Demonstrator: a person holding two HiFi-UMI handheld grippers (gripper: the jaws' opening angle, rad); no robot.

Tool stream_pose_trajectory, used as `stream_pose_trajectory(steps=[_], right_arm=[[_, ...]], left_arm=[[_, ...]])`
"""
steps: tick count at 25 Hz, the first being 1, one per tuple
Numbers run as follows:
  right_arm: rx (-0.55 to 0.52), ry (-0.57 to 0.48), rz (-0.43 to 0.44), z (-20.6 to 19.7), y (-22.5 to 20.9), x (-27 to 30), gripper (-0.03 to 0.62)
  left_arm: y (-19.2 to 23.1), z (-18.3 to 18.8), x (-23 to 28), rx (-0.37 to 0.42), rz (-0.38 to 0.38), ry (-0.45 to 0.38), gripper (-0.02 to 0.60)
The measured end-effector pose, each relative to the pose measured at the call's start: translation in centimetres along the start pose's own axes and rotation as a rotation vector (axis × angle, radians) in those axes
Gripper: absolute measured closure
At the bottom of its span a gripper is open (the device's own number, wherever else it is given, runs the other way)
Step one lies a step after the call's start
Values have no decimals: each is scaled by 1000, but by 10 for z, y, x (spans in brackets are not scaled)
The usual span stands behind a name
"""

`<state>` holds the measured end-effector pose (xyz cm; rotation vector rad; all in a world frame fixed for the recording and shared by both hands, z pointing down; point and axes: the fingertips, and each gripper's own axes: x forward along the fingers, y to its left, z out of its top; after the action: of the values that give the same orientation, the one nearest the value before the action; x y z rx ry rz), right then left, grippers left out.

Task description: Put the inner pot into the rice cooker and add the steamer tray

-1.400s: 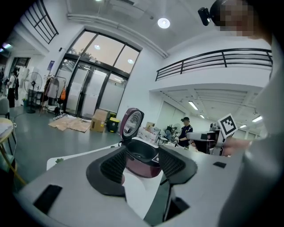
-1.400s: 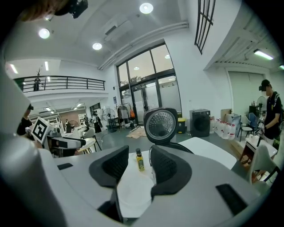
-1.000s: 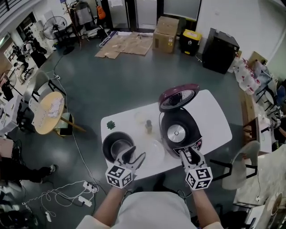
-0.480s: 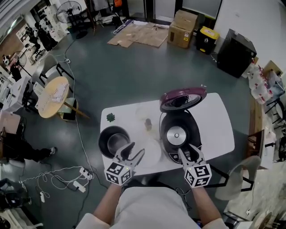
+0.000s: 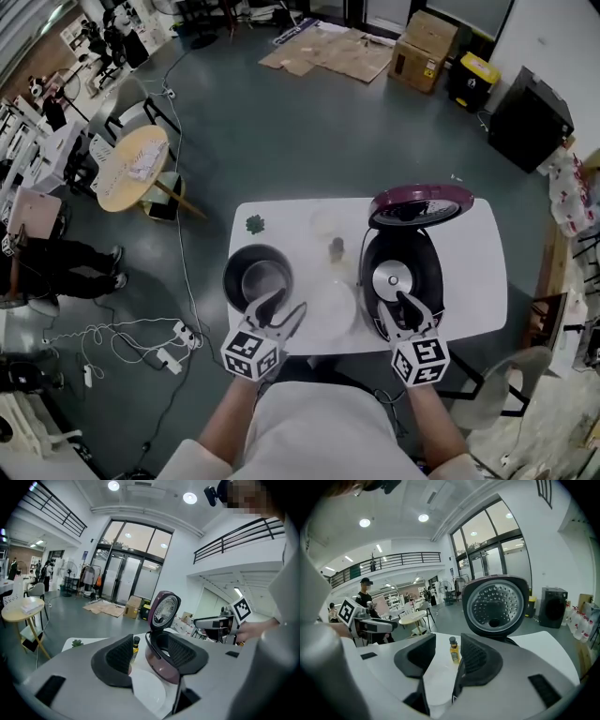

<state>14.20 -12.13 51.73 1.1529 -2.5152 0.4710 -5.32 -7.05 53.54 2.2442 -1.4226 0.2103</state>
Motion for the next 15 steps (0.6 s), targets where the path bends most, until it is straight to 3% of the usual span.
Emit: stream_pose_trajectory(steps=[15], right_arm=[[-30,113,118,-8,73,98,416]], left_arm=[[97,-30,-32,-54,123,60,333]])
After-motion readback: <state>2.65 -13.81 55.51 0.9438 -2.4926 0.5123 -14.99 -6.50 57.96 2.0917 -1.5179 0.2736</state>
